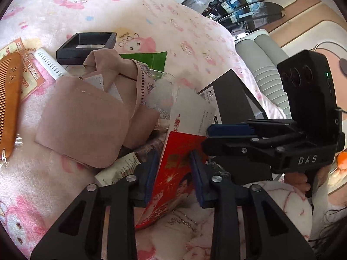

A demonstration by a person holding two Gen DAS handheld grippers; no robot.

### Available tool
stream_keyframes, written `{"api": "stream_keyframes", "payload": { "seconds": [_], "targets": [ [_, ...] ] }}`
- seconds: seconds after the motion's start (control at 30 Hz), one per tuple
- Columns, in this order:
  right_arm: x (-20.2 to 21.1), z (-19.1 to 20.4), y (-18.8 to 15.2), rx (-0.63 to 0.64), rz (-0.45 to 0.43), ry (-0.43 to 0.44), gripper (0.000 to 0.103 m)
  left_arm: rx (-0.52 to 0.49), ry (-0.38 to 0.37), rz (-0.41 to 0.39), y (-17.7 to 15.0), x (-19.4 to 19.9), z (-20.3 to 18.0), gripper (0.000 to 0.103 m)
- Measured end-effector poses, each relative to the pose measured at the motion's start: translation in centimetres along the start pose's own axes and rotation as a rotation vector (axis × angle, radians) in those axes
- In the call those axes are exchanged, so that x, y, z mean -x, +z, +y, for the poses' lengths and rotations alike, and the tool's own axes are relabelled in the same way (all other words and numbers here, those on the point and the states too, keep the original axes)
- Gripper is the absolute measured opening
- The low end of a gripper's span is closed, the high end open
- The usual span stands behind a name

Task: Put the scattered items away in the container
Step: 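Lift the red card with the left gripper toward the box, then lower the red card into the box beside the bead-art kit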

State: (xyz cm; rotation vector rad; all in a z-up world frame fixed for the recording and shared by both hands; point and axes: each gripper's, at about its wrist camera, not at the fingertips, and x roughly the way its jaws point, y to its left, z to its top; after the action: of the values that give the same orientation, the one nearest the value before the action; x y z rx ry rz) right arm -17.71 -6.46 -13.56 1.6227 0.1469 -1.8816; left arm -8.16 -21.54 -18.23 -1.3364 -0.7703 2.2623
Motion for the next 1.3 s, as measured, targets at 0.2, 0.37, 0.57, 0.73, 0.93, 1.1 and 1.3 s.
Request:
{"api": "stream_keyframes", "payload": {
  "seconds": [0.2,0.37,0.57,0.73,0.93,1.1,1.3],
  "targets": [
    [-0.3,0.0,0.2,-0.015,-0.01,-0.01,0.04,0.11,-0.039,-0.015,-0.3,1.2,0.7,0.005],
    [-0.9,0.0,-0.1,-0.039,0.044,0.049,0.041,0.191,-0.046,-0.086,-1.3,3.5,2.8,0.004],
    [-3.9,1.2,1.2,0.04,0.153,0.003,0.045,0.32,-0.055,-0.148,-2.2,4.7,6.0,0.005],
    [-6.6,1.9,2.7,0.103,0.244,0.042,0.047,0.335,-0.051,-0.15,-2.5,4.0,6.6,0.007],
    [-6.2,1.5,2.8,0.081,0.213,0.125,0.041,0.331,-0.096,-0.111,-2.2,2.6,6.4,0.009],
    [-4.3,0.5,2.3,0.019,0.11,0.197,0.037,0.252,-0.054,-0.122,-0.3,4.3,3.6,0.002],
    [3.0,0.1,1.6,-0.041,-0.101,0.308,0.036,0.103,-0.085,-0.182,3.0,8.6,-2.6,0.0]
  ]
}}
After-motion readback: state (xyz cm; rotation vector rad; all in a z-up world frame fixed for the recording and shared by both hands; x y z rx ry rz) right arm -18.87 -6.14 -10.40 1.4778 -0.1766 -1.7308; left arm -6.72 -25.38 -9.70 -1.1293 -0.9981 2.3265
